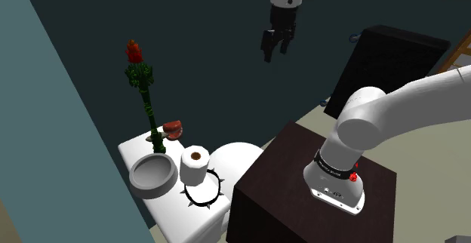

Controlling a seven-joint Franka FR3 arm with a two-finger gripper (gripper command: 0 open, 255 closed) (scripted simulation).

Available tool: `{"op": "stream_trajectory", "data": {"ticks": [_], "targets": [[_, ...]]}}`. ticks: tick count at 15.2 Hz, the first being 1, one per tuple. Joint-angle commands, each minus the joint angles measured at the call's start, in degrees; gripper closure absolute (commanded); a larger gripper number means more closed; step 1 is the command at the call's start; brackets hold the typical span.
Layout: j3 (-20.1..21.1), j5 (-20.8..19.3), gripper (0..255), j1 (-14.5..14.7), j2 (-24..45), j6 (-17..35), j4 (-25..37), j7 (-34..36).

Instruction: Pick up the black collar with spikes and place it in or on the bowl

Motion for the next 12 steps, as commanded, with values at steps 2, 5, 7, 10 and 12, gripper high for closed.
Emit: {"op": "stream_trajectory", "data": {"ticks": [2, 5, 7, 10, 12], "targets": [[0.6, 0.5, 0, 0.3, -0.1, 1.5, -1.7, 0.9], [2.4, 2.3, 0, 1.2, 0.2, 6.1, -6.3, 3.6], [3.6, 3.5, 0, 1.9, 0.8, 9.4, -9.2, 5.3], [5.6, 5.3, 0, 3.1, 2.4, 14.6, -12.9, 8.0], [7.1, 6.6, 0, 3.9, 4.0, 18.3, -15.1, 9.8]]}}
